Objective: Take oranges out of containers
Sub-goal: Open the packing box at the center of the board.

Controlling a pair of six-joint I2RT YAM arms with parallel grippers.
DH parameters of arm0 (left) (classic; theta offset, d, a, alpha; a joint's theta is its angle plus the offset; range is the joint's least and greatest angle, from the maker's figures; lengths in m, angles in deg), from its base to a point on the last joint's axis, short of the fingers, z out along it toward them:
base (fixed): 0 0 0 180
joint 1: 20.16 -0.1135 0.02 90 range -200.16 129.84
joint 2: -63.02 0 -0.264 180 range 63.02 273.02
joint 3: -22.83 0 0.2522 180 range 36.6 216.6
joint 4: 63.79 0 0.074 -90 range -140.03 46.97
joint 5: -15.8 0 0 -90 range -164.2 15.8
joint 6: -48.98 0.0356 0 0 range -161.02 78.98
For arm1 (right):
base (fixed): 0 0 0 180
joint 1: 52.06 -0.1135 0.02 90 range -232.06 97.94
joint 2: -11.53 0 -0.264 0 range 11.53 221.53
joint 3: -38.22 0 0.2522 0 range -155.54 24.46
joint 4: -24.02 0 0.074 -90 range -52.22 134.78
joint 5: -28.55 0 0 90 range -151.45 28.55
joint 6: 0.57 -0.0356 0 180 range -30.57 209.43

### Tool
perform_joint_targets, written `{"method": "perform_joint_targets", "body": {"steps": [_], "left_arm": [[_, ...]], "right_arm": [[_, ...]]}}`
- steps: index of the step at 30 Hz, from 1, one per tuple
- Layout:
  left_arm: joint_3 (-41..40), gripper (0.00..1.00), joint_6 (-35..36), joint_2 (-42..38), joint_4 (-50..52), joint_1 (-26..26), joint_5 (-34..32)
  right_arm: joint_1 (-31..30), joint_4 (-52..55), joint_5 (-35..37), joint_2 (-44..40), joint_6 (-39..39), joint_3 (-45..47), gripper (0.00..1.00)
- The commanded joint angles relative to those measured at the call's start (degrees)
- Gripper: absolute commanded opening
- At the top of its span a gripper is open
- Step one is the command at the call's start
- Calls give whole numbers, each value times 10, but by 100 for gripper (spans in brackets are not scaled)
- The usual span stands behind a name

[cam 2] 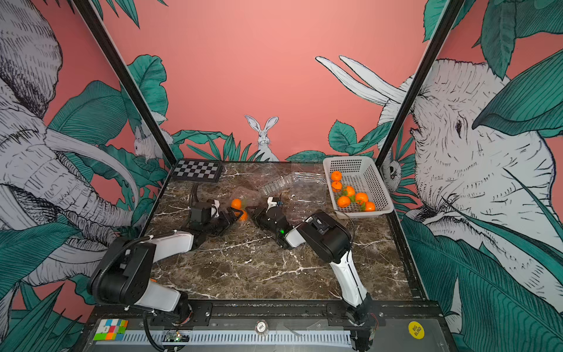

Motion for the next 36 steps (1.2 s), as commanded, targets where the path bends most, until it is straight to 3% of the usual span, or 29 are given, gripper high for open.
{"method": "perform_joint_targets", "body": {"steps": [1,3,5,11,16,19,36], "left_arm": [[69,99,94,-81,191,-11,-69],[98,99,143,-103,249,-26,-106],[133,99,172,-83,265,-58,-91],[264,99,232,71,249,-72,-64],[331,99,226,174,196,-68,-2],[323,99,202,203,142,-59,39],[243,99,119,229,25,-16,50]], "right_arm": [[3,40,-16,-10,36,-9,37],[5,55,-20,-15,47,-11,37],[6,74,-27,-21,61,-16,37],[12,108,-42,-29,90,-25,37],[17,107,-54,-27,93,-31,37],[18,110,-64,-23,94,-40,37],[28,46,-77,-14,59,-52,38]]}}
